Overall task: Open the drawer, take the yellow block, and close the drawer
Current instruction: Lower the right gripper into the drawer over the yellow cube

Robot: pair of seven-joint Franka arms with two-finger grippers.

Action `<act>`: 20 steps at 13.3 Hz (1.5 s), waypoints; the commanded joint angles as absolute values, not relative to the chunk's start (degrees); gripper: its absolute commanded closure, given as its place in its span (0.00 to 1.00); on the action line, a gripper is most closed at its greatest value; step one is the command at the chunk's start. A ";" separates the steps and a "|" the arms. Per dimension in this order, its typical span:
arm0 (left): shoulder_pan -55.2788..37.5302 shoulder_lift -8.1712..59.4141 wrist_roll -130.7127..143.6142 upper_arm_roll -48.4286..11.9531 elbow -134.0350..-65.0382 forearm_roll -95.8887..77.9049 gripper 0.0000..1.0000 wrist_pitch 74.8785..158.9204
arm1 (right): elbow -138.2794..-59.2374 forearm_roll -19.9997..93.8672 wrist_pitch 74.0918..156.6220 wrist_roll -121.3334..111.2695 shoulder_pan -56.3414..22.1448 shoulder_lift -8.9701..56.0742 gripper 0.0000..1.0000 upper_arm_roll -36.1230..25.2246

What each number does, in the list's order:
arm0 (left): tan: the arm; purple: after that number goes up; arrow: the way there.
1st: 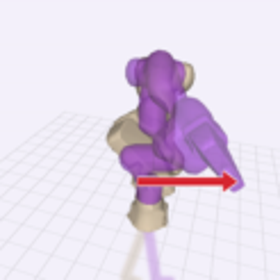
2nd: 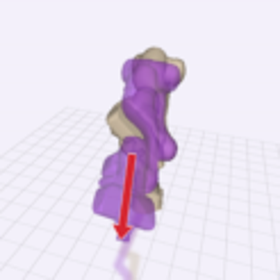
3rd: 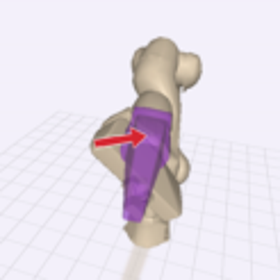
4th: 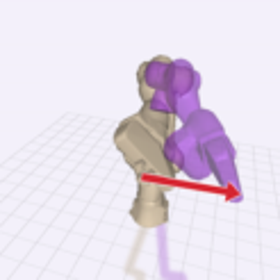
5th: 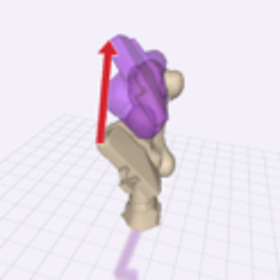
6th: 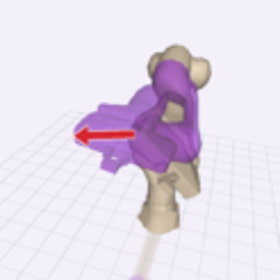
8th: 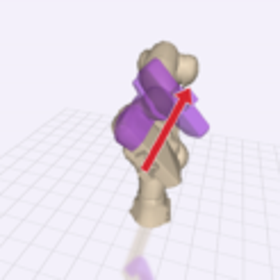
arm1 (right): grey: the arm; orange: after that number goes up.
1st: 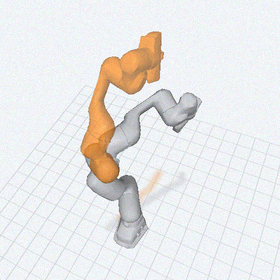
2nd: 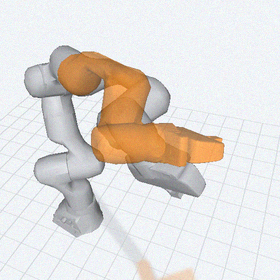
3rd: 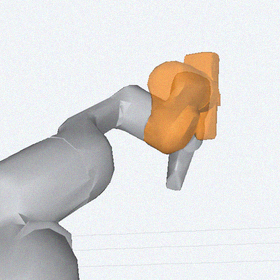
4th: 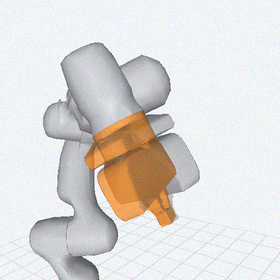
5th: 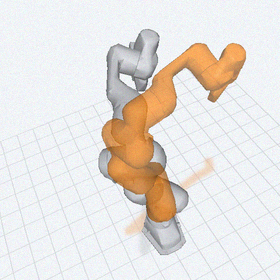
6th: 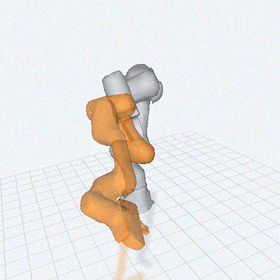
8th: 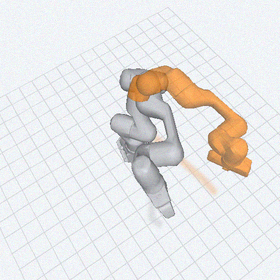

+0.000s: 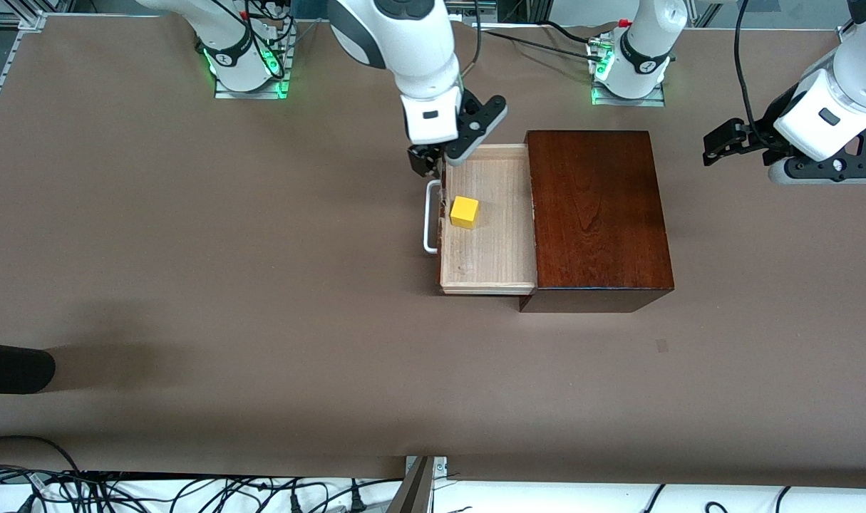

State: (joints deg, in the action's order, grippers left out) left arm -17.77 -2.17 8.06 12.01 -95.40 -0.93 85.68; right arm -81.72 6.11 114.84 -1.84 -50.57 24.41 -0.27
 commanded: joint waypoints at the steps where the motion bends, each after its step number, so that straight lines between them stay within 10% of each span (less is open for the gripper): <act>1: -18.01 -3.25 6.42 11.60 -95.71 1.14 0.00 86.48 | -74.98 6.86 114.43 -5.79 -50.80 30.66 0.00 -0.09; 20: -14.06 3.07 7.65 11.60 -90.45 -4.75 0.00 90.44 | -81.56 3.43 130.69 -17.67 -50.80 38.14 0.00 -0.70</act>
